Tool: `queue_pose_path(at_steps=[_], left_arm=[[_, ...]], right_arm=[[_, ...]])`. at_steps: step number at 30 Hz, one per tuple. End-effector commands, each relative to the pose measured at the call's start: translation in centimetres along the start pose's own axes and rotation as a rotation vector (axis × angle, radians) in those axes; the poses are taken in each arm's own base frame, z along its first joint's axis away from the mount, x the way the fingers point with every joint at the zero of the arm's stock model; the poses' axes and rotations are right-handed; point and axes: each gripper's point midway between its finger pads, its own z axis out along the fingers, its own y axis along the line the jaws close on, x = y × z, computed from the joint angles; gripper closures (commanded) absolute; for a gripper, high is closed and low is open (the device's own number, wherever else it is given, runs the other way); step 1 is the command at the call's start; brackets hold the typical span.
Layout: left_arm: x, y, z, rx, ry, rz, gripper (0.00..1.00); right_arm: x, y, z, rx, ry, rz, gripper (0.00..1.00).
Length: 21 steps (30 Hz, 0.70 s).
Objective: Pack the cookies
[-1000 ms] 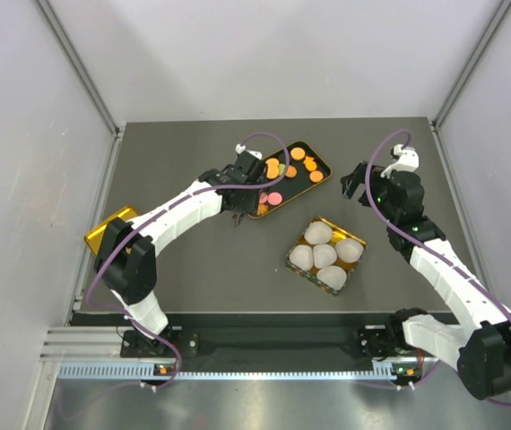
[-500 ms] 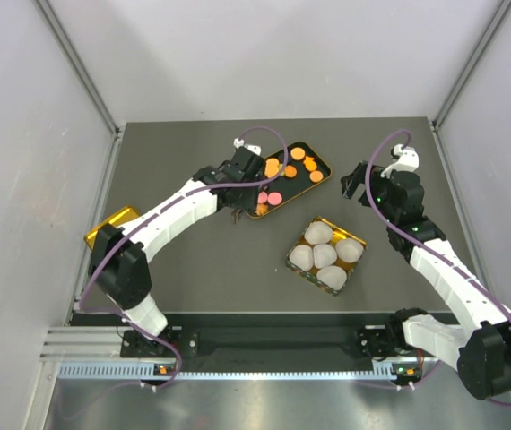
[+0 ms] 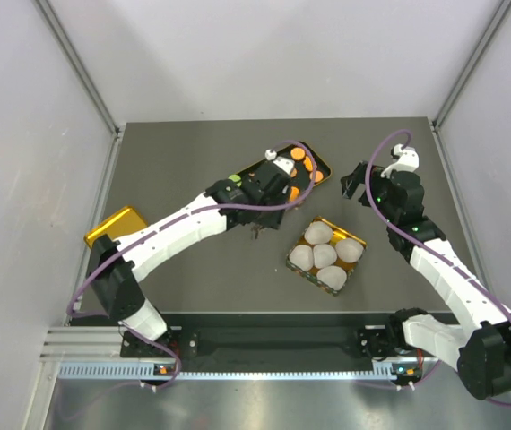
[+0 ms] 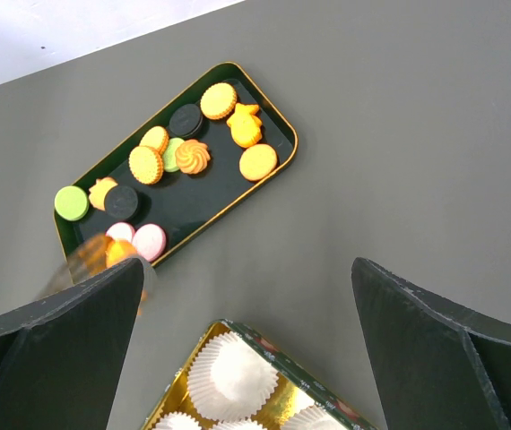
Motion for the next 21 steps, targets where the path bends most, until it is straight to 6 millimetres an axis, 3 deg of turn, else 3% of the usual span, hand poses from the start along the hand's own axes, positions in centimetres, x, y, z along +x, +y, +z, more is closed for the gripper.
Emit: queue_pose_path(at_steps=[1, 10, 21], left_arm=[[-1.5, -3.0, -3.0, 0.081, -0.067, -0.002, 0.60], [1.0, -6.5, -2.7, 0.129, -0.021, 0.053, 0.60], [2.5, -8.0, -1.2, 0.149, 0.024, 0.080, 0.59]], right_arm=[[-2.6, 1.2, -0.1, -0.032, -0.061, -0.010, 0.00], [-2.8, 1.4, -0.1, -0.035, -0.064, -0.010, 0.00], [-2.6, 1.3, -0.1, -0.035, -0.061, -0.011, 0.00]])
